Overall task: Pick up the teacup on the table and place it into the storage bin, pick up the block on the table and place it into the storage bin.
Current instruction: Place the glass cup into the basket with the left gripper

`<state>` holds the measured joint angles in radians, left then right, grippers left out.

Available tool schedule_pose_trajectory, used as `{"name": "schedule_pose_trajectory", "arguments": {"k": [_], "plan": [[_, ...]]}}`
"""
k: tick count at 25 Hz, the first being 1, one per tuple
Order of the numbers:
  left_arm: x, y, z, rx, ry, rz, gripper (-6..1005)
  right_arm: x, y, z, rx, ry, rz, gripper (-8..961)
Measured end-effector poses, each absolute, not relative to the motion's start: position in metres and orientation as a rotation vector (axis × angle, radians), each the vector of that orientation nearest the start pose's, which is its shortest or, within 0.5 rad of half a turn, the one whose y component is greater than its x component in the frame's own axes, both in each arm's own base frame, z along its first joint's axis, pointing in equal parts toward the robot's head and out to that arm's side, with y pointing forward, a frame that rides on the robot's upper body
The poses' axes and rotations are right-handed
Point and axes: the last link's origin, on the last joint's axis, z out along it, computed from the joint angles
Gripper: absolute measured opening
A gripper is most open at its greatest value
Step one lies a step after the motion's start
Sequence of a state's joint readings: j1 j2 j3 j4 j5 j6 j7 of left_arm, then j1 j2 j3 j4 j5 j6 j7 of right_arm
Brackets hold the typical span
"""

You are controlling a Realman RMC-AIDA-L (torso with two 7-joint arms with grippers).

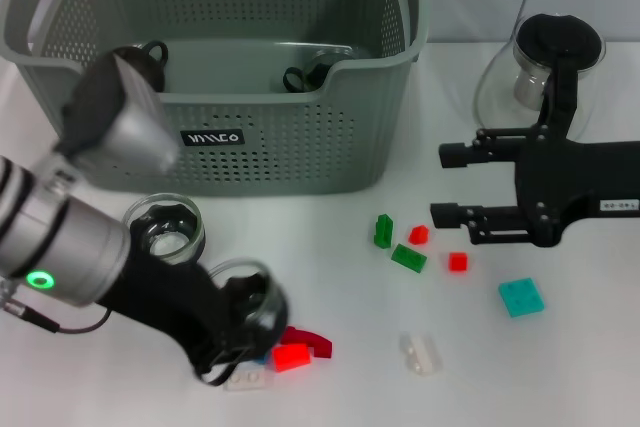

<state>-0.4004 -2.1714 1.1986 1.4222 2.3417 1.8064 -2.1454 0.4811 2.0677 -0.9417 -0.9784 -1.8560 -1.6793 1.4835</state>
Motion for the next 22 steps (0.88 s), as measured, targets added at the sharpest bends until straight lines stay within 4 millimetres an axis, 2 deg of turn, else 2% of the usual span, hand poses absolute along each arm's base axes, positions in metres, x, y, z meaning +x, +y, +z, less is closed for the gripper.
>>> {"name": "schedule_pose_trajectory", "arguments": {"k": [5, 7, 10, 16, 20, 22], "plan": [[-0.166, 0.29, 0.023, -3.055, -0.846, -0.298, 54, 0.221, 0.322, 0.036, -2.912, 0.337, 0.65, 719], [-0.157, 0.302, 0.032, -3.007, -0.851, -0.475, 54, 0.228, 0.318, 0.042, -2.929, 0.381, 0.63, 719], [-0.142, 0.327, 0.046, -2.932, -0.839, -0.619, 53, 0.236, 0.313, 0.052, -2.944, 0.438, 0.61, 719], [-0.107, 0.382, 0.07, -2.776, -0.72, -0.593, 52, 0.248, 0.302, 0.073, -2.98, 0.575, 0.596, 719], [-0.105, 0.431, 0.071, -2.583, -0.743, -0.432, 51, 0.254, 0.298, 0.077, -2.972, 0.638, 0.584, 719], [-0.108, 0.448, 0.066, -2.528, -0.761, -0.358, 51, 0.257, 0.297, 0.078, -2.963, 0.662, 0.584, 719]]}}
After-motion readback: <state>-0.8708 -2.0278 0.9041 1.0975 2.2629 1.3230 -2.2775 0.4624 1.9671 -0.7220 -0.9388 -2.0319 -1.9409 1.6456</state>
